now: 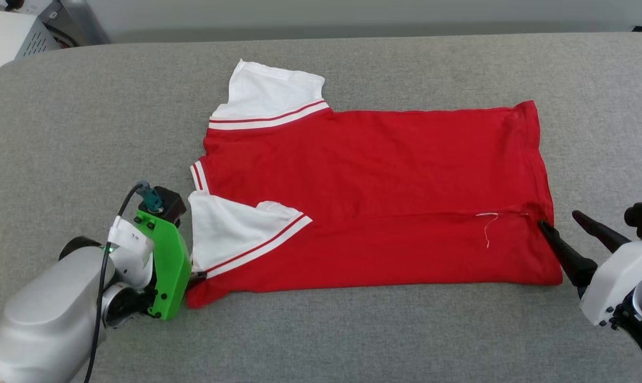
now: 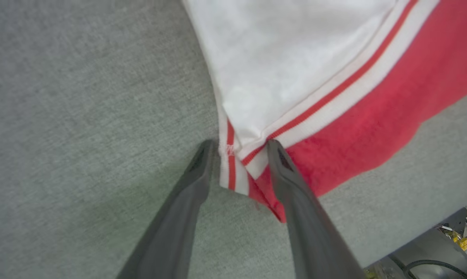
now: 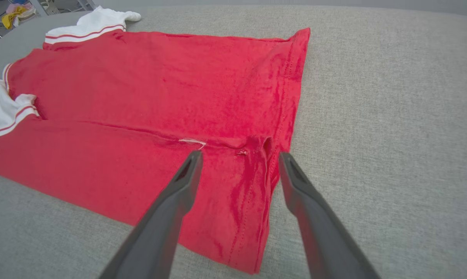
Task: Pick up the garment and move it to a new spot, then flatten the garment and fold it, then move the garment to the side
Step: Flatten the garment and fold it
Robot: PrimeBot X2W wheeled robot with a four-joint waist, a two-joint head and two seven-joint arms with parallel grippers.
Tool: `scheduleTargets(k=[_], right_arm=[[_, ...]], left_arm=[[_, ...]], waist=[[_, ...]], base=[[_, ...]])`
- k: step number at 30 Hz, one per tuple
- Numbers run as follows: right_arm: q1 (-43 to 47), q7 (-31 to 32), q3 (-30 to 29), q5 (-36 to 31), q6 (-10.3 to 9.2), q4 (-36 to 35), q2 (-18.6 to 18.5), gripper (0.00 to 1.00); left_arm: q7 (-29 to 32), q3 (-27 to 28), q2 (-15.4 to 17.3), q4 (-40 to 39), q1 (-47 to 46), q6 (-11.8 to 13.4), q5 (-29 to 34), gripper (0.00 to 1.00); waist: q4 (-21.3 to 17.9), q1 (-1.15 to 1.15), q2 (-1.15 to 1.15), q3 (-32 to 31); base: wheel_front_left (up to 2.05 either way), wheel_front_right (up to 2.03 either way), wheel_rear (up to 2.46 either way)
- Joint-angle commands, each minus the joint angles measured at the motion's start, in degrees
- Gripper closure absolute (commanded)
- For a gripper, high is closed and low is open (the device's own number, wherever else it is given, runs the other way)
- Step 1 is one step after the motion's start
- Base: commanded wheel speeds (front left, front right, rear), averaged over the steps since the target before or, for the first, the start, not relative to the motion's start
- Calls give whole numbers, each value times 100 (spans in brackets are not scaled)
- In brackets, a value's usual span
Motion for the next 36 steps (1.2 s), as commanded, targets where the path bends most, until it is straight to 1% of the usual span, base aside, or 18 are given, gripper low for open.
scheduleTargets(k=[1,5,9,11,14,16,18,20,23,31,35,36], right_arm=[[-122,-6,-20,-52,-3,-5,-56,0],[-220,151,-80,-83,-3,-120,-317,0],[-315,612,-111,-25,-3,-330,-727,0],[-386,916,-98,85,-3,-425,-964,0],[-457,1615,-15,341,-3,-523,-1322,0],[-477,2097,39,499,-3,-550,-1487,0],[-497,2505,93,634,-3,-544,-1566,0],[-515,2741,104,739,-3,-478,-1546,0],[-523,2875,139,778,-3,-325,-1432,0],[-528,2741,505,695,-3,302,-971,0],[-455,2640,904,665,-3,698,-701,0],[-422,2528,1224,657,-3,901,-585,0]], left_arm=[[-95,-198,-128,38,205,-17,-29,100],[-493,-278,34,-84,115,-17,42,100],[-835,-302,198,-307,-3,-17,64,100],[-941,-317,293,-432,-67,-17,105,100],[-1072,-342,374,-593,-117,-17,163,100],[-1132,-350,393,-680,-138,-17,190,100],[-1170,-355,391,-748,-166,-17,223,100],[-1194,-359,365,-798,-202,-15,257,100],[-1228,-372,314,-826,-264,1,328,100],[-1317,-401,240,-815,-378,11,462,100],[-1384,-424,217,-764,-407,9,519,100],[-1427,-451,188,-720,-407,6,543,100]], waist=[[33,0,0,-58],[90,0,0,-162],[153,0,0,-228],[189,0,0,-240],[238,0,0,-235],[265,0,0,-218],[298,0,0,-180],[337,0,0,-135],[392,0,0,-55],[483,0,0,169],[500,0,0,251],[505,0,0,276]], base=[[0,0,0],[0,0,0],[0,0,0],[0,0,0],[0,0,0],[0,0,0],[0,0,0],[0,0,0],[0,0,0],[0,0,0],[0,0,0],[0,0,0]])
